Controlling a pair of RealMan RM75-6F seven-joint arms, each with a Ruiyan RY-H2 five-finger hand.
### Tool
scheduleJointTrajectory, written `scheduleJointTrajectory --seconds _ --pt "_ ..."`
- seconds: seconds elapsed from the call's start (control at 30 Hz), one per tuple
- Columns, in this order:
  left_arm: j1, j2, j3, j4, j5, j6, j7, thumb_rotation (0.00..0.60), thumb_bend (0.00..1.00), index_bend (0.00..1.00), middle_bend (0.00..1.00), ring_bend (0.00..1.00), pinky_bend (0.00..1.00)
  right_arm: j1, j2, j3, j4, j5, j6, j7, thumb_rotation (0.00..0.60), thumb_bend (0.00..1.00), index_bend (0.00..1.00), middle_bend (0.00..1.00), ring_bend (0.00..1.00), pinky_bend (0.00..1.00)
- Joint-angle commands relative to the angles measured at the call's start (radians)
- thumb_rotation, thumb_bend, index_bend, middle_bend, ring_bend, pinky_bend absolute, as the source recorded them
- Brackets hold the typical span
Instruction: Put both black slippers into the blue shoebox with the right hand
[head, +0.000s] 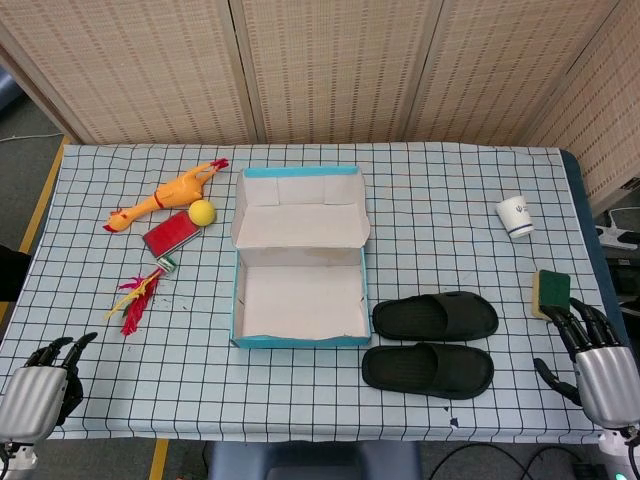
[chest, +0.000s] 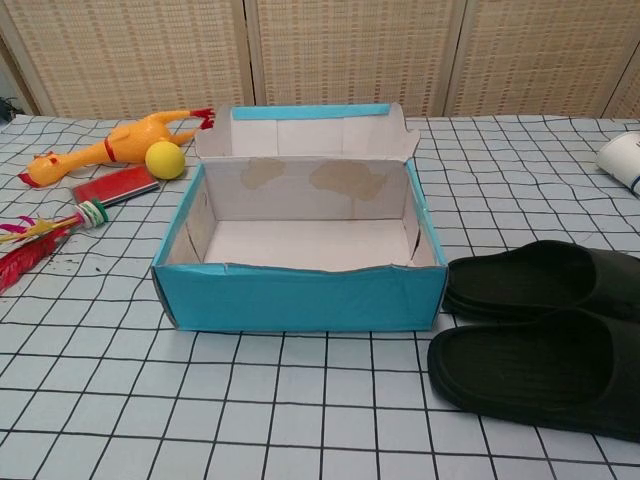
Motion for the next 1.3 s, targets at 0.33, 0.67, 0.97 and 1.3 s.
scheduleJointTrajectory --seconds 0.33,0.67,0.97,1.3 --pt "-0.016 0.004 -0.003 -0.007 -0.028 -0.052 -0.006 0.6 0.43 0.19 0.14 0.18 0.31 0.048 0.082 -0.073 -0.013 -0.071 -0.142 0.027 0.6 0.16 0.16 0.2 0.09 0.17" --pt "-0.003 0.031 0.003 -0.035 -0.045 -0.049 -0.023 0.6 0.43 0.19 0.15 0.18 0.31 0.151 0.096 -0.137 -0.03 -0.144 -0.34 0.063 0.6 0.1 0.08 0.2 0.09 0.18" --pt "-0.003 0.044 -0.005 -0.043 -0.07 -0.058 -0.046 0.6 0.43 0.19 0.16 0.19 0.31 0.228 0.047 -0.102 -0.078 -0.027 -0.529 -0.045 0.6 0.1 0.08 0.2 0.09 0.18" --pt "-0.005 0.05 -0.003 -0.046 -0.067 -0.066 -0.055 0.6 0.43 0.2 0.17 0.19 0.31 0.272 -0.042 -0.092 -0.063 -0.015 -0.571 -0.055 0.6 0.1 0.15 0.2 0.09 0.18"
